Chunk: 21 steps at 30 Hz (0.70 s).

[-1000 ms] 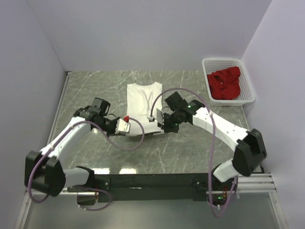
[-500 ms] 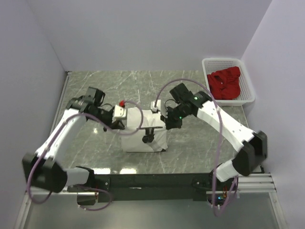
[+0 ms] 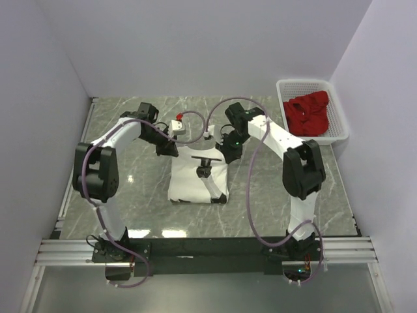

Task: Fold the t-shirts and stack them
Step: Fold the tshirt

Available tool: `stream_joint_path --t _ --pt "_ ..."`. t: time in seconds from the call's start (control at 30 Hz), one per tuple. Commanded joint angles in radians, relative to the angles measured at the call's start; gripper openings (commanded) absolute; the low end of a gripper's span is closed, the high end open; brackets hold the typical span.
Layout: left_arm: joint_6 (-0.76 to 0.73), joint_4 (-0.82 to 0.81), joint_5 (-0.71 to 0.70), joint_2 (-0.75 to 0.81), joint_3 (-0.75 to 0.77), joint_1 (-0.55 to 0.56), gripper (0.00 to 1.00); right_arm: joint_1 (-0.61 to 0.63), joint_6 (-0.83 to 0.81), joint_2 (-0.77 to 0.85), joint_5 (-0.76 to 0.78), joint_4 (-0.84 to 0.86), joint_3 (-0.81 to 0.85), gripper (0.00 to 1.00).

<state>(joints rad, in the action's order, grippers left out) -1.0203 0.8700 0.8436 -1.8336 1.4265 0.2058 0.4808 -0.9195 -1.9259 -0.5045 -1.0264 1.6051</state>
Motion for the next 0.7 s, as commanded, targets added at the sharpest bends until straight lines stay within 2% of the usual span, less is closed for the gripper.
stream_joint_path --t 0.0,0.13,0.27,0.4,0.5,0.67 --pt "0.061 -0.072 -0.023 -0.055 0.046 -0.005 0.01 -0.019 -0.03 -0.09 0.024 -0.006 0.094 0.0" --pt "0.126 -0.141 -0.073 -0.137 0.045 -0.003 0.01 -0.019 -0.009 -0.201 0.047 -0.021 0.176 0.0" --pt "0.15 -0.131 -0.066 -0.155 0.014 -0.003 0.01 -0.013 0.034 -0.243 0.041 -0.06 0.193 0.0" --pt "0.112 -0.115 -0.005 -0.078 -0.11 0.007 0.01 0.028 0.067 -0.174 0.003 -0.026 0.061 0.0" --pt "0.111 -0.147 0.026 0.072 -0.26 0.017 0.01 0.073 0.106 -0.057 -0.046 0.006 -0.107 0.0" --pt "0.086 -0.095 0.078 0.227 -0.412 0.053 0.04 0.128 0.209 0.076 -0.123 0.032 -0.229 0.0"
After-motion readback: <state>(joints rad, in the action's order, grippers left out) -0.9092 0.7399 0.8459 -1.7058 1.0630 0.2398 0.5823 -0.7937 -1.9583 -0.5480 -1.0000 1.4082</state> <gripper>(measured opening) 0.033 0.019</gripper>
